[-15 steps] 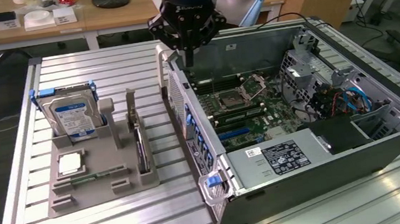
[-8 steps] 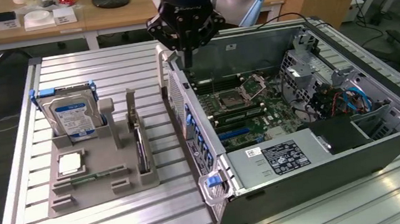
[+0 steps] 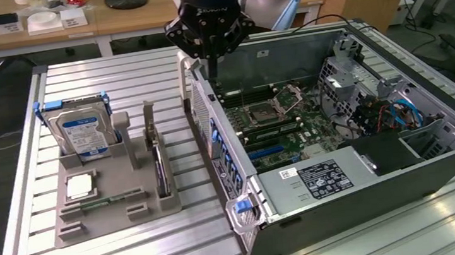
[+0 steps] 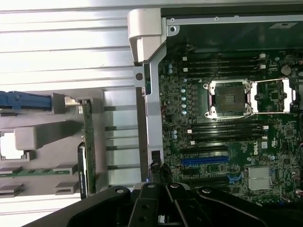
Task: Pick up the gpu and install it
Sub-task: 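Reach for the gpu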
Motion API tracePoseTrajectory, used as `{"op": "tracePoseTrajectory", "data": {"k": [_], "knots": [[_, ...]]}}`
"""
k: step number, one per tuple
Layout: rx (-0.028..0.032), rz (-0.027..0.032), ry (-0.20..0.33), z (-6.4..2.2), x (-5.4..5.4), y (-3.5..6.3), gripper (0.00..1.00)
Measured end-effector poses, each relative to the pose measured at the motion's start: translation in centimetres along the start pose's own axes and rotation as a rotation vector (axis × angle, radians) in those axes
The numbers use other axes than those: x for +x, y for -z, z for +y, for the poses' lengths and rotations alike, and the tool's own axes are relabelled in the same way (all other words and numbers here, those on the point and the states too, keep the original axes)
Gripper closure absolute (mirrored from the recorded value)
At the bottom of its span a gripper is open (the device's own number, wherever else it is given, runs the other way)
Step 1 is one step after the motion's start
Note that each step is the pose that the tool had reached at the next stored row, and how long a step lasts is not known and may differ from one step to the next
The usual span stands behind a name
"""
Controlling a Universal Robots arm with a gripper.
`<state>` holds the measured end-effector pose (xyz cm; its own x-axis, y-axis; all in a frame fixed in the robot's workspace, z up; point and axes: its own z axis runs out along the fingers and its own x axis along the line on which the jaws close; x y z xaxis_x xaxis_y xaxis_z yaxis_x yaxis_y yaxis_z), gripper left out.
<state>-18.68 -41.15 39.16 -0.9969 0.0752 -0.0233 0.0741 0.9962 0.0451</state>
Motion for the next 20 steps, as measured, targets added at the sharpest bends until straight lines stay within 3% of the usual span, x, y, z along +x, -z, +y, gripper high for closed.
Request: {"op": "tracePoseTrajectory", "data": {"k": [20], "knots": [[0.0000,0.0000,0.000,-1.03,1.0,0.06,0.89]]}}
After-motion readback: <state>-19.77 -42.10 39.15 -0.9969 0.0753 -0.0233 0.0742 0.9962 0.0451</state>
